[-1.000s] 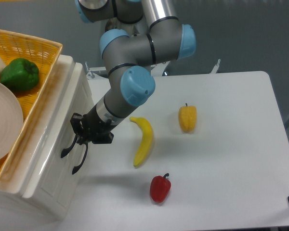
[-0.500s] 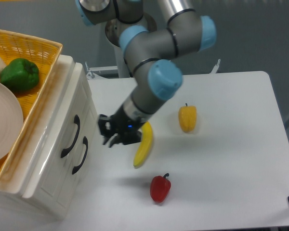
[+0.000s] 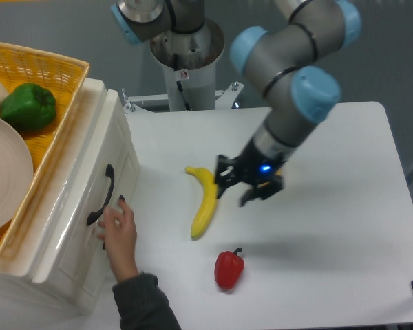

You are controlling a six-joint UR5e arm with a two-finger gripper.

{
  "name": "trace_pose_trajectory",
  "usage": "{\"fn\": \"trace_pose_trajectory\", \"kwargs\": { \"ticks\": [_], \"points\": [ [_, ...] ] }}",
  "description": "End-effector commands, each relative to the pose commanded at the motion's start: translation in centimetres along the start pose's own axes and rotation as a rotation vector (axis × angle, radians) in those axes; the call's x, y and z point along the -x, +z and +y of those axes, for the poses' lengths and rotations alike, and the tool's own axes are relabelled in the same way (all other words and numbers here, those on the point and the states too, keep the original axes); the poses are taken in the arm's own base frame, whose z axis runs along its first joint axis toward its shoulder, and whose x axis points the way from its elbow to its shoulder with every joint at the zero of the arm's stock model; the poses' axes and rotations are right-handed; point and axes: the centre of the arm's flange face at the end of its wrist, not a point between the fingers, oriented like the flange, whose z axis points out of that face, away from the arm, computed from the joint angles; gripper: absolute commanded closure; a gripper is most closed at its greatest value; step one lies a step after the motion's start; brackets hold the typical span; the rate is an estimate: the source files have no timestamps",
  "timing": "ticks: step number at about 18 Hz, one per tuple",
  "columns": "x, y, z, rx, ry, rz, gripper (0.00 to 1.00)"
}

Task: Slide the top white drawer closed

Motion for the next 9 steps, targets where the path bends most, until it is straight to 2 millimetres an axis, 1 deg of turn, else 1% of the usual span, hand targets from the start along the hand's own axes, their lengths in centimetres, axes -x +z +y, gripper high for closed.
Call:
{"fn": "trace_pose_trajectory", "kwargs": {
  "ticks": [1,2,5,6,9],
  "points": [
    [1.2,-0.2,0.8,0.014,0.004,-0.015,0.04],
    [2.3,-0.5,1.5,0.025,0.012,-0.028,0.01],
    [5.5,-1.0,3.6,0.035,0.063,-0.044,0.00],
    [6.5,-1.1,4.3,0.056,0.083,-0.057,0.00],
    [9.4,-1.5,5.8,0.151,0.159,-0.109,0.00]
  ]
}}
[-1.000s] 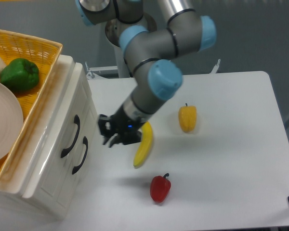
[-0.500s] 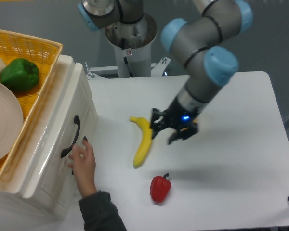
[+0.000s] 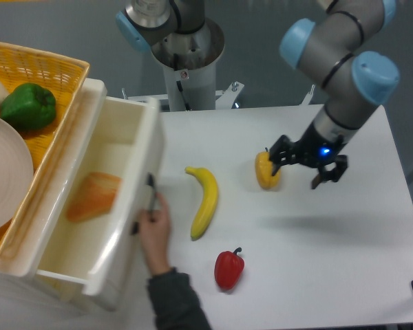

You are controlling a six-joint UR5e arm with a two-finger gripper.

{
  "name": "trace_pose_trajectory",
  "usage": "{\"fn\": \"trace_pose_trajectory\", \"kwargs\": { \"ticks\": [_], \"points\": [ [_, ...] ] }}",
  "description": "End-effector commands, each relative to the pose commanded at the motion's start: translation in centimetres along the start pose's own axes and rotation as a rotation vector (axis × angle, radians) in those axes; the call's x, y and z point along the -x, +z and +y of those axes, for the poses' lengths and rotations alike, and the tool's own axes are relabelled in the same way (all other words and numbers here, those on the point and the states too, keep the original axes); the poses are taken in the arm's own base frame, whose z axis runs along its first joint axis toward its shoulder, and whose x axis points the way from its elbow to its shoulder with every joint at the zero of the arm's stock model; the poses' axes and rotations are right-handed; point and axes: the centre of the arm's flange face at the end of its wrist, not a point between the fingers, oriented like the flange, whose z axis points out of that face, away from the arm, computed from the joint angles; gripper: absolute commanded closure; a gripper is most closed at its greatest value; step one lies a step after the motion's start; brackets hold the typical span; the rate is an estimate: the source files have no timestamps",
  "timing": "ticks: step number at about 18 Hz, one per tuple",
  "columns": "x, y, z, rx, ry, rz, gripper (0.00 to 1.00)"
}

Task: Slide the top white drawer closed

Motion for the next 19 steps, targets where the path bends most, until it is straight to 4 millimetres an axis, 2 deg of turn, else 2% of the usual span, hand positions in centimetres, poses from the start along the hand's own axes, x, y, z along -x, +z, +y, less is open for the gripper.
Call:
{"fn": "trace_pose_trajectory", "kwargs": {
  "ticks": [7,9,12,19],
  "points": [
    [6.4,-0.1,4.4,0.028,0.209,-0.058,0.00],
    [8.1,-0.2,5.5,0.088,0.285,-0.074,0.00],
    [9.6,-0.4,6.2,0.151,0.408,-0.126,0.00],
    [10.7,-0.5,5.9,0.154,0.413,-0.148,0.00]
  ]
}}
